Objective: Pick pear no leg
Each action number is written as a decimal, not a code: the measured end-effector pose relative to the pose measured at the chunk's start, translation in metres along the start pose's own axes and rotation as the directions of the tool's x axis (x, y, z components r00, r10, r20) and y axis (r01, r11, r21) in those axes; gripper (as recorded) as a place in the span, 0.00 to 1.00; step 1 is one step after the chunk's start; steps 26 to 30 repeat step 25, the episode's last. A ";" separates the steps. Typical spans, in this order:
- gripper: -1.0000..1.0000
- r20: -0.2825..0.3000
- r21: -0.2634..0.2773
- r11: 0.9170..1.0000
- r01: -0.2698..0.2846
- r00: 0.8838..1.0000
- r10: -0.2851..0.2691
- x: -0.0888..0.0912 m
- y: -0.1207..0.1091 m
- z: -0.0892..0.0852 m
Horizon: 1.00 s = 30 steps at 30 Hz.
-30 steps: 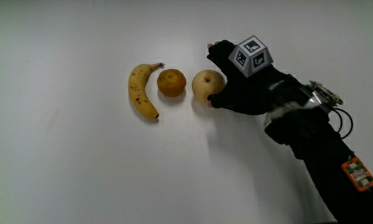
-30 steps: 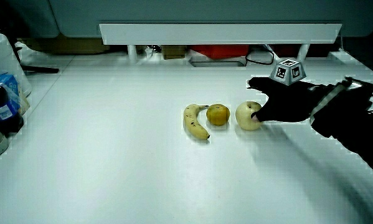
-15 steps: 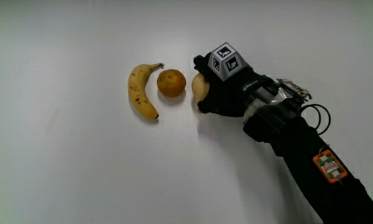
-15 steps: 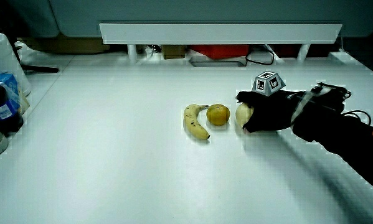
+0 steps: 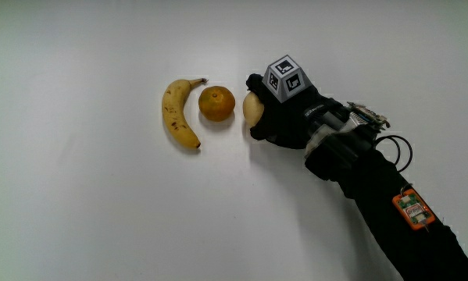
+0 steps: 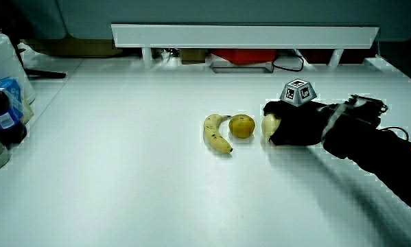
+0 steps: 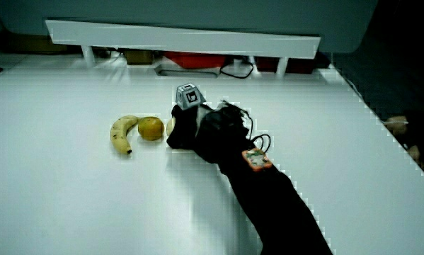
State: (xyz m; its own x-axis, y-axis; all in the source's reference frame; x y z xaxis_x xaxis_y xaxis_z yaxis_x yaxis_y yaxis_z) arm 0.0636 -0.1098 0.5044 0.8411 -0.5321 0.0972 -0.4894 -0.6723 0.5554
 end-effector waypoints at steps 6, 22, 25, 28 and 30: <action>1.00 -0.023 0.030 1.000 -0.002 1.000 0.003 0.007 -0.005 0.001; 1.00 -0.032 0.189 0.940 -0.282 0.955 0.293 -0.044 -0.086 0.077; 1.00 0.029 0.210 0.918 -0.336 0.941 0.338 -0.063 -0.099 0.078; 1.00 0.029 0.210 0.918 -0.336 0.941 0.338 -0.063 -0.099 0.078; 1.00 0.029 0.210 0.918 -0.336 0.941 0.338 -0.063 -0.099 0.078</action>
